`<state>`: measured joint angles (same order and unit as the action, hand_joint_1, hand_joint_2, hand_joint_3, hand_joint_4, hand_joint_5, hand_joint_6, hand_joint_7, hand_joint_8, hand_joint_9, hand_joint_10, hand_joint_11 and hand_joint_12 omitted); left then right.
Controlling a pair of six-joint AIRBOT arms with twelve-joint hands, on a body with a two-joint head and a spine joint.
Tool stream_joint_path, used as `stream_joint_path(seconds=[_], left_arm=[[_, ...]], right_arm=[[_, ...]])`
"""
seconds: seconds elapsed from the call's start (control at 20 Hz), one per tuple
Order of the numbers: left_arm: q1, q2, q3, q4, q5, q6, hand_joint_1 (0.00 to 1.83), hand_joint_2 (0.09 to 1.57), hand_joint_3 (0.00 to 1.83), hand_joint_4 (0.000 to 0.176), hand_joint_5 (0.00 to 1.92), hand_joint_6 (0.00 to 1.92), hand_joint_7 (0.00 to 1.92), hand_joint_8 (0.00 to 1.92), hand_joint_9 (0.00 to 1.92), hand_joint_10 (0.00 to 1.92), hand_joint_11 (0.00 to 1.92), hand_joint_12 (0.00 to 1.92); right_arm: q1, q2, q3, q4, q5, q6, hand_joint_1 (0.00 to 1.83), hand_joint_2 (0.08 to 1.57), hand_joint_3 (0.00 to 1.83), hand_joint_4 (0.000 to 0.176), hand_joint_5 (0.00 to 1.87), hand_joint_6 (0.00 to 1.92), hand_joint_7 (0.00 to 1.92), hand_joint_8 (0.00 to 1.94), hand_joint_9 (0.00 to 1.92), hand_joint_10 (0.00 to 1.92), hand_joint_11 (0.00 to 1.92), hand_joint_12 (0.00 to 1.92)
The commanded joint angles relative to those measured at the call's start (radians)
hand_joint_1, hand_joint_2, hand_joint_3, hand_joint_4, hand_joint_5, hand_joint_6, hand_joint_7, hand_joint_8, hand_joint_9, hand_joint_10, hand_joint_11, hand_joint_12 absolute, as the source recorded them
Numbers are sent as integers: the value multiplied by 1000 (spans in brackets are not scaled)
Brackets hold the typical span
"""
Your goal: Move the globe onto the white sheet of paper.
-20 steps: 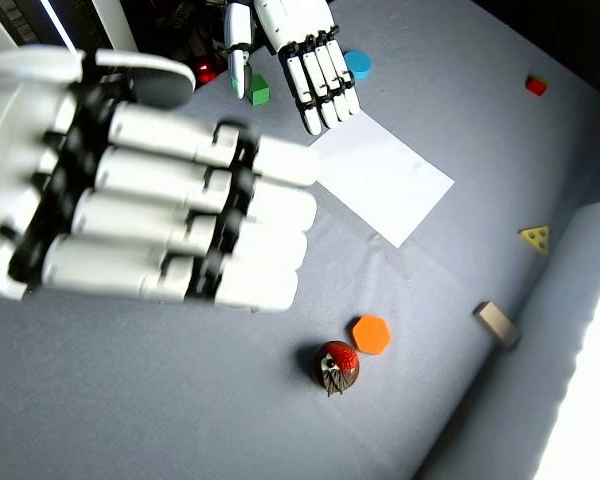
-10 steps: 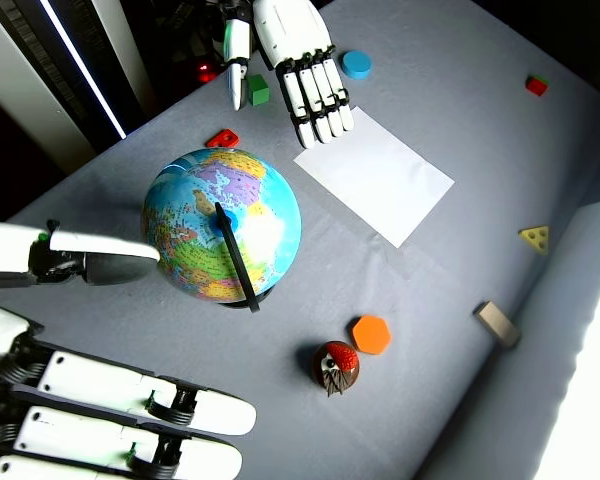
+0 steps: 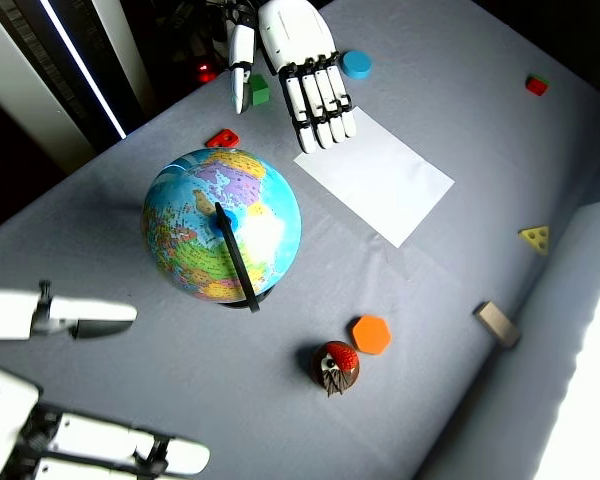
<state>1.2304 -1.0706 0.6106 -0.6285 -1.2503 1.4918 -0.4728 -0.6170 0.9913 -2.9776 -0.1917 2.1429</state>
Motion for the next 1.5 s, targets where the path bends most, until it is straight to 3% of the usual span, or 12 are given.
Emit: stream_joint_path(seconds=[0.0,0.3,0.6,0.65,0.8,0.95,1.15,1.3,1.45], left_arm=[[-12,-8,6,62,-90,-4,0,1204,3,24,84,10,36,4,6,2,0,0],[-21,-16,29,52,-83,-13,0,1206,3,24,85,9,45,6,10,3,0,0],[-39,-25,31,52,-78,-14,0,1205,2,23,90,9,49,5,13,4,0,0],[-37,-25,31,55,-73,-14,0,1205,2,24,90,8,49,5,13,4,0,0],[-32,-26,37,78,-68,-16,0,1206,2,24,92,8,51,5,17,5,0,0],[-29,-27,41,80,-68,-21,0,1206,2,23,88,6,53,5,17,4,0,0],[-38,-32,46,66,-60,-21,0,1206,2,24,87,4,52,4,17,4,0,0],[-40,-37,52,63,-52,-21,0,1206,1,24,87,4,53,3,19,4,0,0],[-44,-39,55,51,-46,-21,0,1206,1,23,89,4,57,4,23,5,0,0]], right_arm=[[10,2,3,-34,-39,-14,22,1145,1,0,160,4,163,2,163,1,0,233],[53,-32,4,-34,219,-125,27,1144,0,0,162,2,165,1,179,4,0,310],[66,-45,5,-34,320,-224,23,1141,0,0,131,0,172,1,178,1,0,351],[66,-46,6,8,321,-328,24,1141,0,0,125,0,172,1,177,1,0,352],[80,-50,19,467,392,-852,32,1144,1,0,121,0,159,0,162,0,0,333],[115,-56,66,870,560,-1236,32,1145,1,0,125,2,157,0,171,4,0,335],[102,-66,93,1000,642,-1430,31,1145,1,0,126,2,159,1,171,3,0,338],[48,-94,135,1151,716,-1680,34,1147,2,0,134,5,159,1,172,3,0,346],[-33,-147,244,1363,863,-1920,37,1146,1,0,136,4,160,0,172,2,0,367]])
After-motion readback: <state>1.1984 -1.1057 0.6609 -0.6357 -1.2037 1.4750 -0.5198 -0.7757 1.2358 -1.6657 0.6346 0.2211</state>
